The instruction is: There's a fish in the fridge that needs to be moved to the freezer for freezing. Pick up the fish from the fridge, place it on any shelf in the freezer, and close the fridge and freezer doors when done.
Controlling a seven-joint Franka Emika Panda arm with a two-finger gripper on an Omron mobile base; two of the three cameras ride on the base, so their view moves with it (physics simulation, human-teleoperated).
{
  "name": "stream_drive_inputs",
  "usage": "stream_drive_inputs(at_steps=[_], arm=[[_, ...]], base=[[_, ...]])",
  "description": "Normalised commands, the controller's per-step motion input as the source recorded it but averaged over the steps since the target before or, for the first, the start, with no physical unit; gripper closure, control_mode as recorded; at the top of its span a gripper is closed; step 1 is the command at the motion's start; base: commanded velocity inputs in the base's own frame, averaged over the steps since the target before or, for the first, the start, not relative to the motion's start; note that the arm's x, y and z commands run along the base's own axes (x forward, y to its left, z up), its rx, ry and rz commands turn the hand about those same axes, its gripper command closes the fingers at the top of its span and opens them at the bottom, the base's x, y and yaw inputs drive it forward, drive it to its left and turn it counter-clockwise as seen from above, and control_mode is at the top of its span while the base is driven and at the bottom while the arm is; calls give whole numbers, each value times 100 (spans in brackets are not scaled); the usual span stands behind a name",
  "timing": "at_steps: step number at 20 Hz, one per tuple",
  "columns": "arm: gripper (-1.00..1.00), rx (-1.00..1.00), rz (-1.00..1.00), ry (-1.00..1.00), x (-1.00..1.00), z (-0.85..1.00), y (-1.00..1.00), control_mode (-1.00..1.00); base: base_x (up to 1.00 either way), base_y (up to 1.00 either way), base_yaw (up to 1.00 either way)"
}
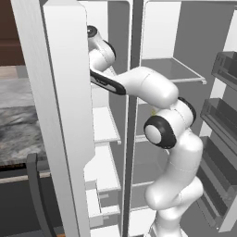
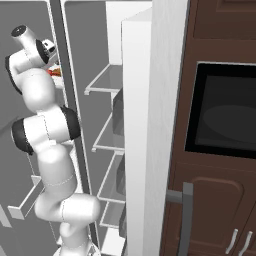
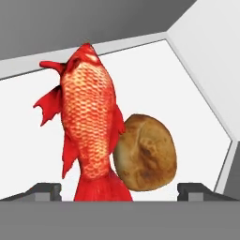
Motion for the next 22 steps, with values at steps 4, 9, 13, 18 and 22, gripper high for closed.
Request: stream_drive_inputs(at_steps=[4, 9, 13, 18, 22], arm=[[-100, 0, 0, 0, -34, 0, -8, -100], [-100, 0, 0, 0, -45, 0, -16, -100], [-100, 0, 0, 0, -47, 0, -35, -100], [-100, 0, 0, 0, -63, 1, -44, -100], [-100, 0, 0, 0, -70, 0, -33, -100]], base=[[0, 0, 0], [0, 0, 0], [0, 0, 0], [0, 0, 0], [0, 0, 0]])
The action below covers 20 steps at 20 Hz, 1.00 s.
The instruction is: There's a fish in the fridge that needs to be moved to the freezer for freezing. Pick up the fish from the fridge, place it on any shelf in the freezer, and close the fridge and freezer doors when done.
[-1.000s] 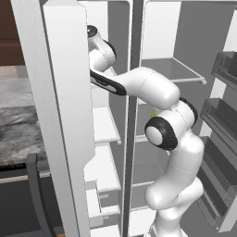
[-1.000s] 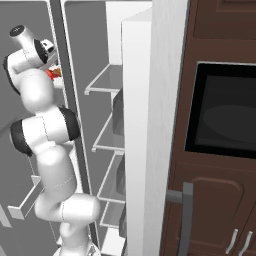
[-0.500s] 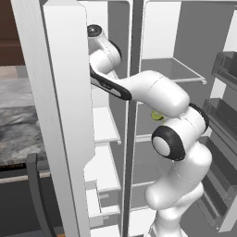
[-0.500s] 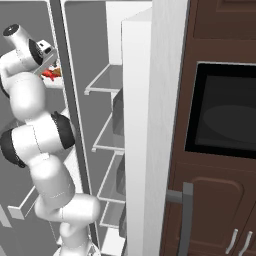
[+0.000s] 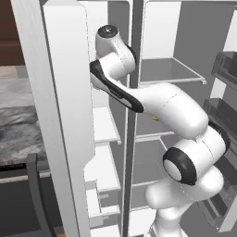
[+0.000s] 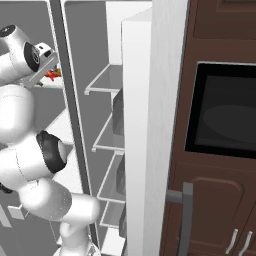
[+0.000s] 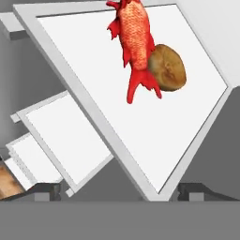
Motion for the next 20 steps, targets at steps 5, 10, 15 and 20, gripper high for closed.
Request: stream_drive_inputs(at_steps=[5, 10, 15, 20], arm=[[-100, 0, 0, 0, -62, 2, -45, -100], [-100, 0, -1, 0, -49, 6, -58, -100], [-100, 3, -15, 0, -48, 8, -35, -100], [-100, 11, -39, 0, -21, 3, -14, -100]], base=[[0, 0, 0], [0, 0, 0], [0, 0, 0], [0, 0, 0]])
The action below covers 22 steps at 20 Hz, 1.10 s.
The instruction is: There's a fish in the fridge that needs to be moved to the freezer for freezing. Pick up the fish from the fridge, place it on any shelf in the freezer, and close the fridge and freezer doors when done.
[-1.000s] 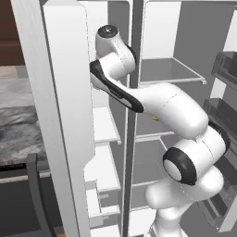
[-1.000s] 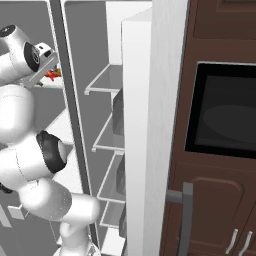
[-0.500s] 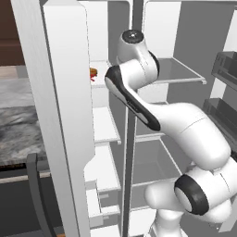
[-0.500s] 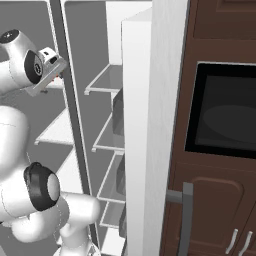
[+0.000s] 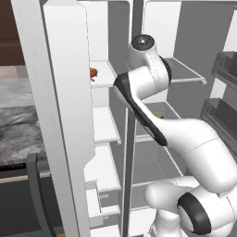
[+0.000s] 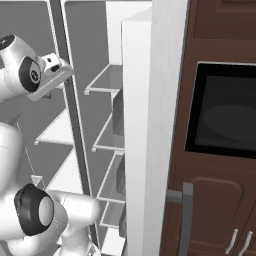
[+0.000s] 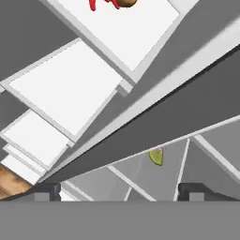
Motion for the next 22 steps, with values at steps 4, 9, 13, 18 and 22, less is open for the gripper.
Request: stream_drive_inputs(at_steps=[4, 9, 13, 18, 22], arm=[[-100, 21, -46, -2, -18, 0, -23, -100], [-100, 31, -34, -2, -25, 0, -28, -100], [-100, 31, -17, 0, -35, 0, -14, -100], [-100, 14, -2, 0, -25, -20, 0, -100], [-100, 5, 1, -3, -18, -29, 0, -100]], base=[[0, 0, 0], [0, 0, 0], [0, 0, 0], [0, 0, 0], [0, 0, 0]])
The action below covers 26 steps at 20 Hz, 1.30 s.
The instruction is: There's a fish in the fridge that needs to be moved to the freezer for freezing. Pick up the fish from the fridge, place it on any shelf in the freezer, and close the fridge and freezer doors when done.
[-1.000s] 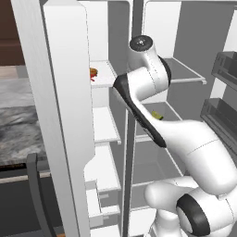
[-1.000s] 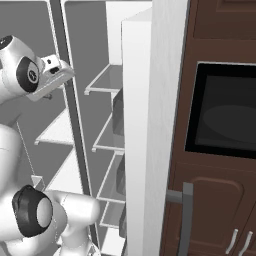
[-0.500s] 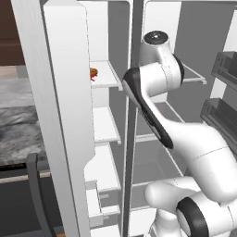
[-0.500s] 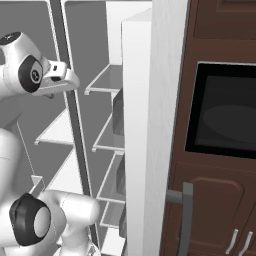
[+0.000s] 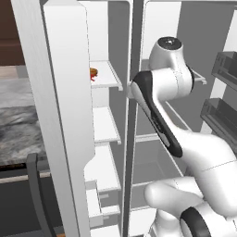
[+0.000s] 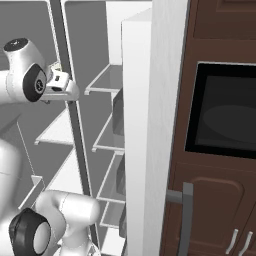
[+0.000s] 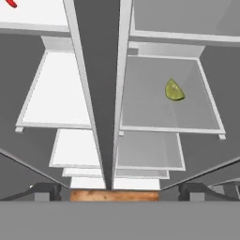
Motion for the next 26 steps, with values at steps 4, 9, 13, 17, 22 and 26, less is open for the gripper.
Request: stream_drive_inputs(at_steps=[4, 9, 13, 17, 22, 26], arm=[[-100, 3, 0, -7, -29, -10, -4, -100], [-100, 4, 0, -7, -36, 0, -36, -100], [-100, 0, 0, 0, -46, 0, -39, -100], [-100, 0, 0, 0, -40, 0, -21, -100], [-100, 0, 0, 0, -41, 0, -6, -100], [-100, 0, 0, 0, -22, 0, -15, -100]], base=[[0, 0, 0], [0, 0, 0], [0, 0, 0], [0, 0, 0], [0, 0, 0], [0, 0, 0]])
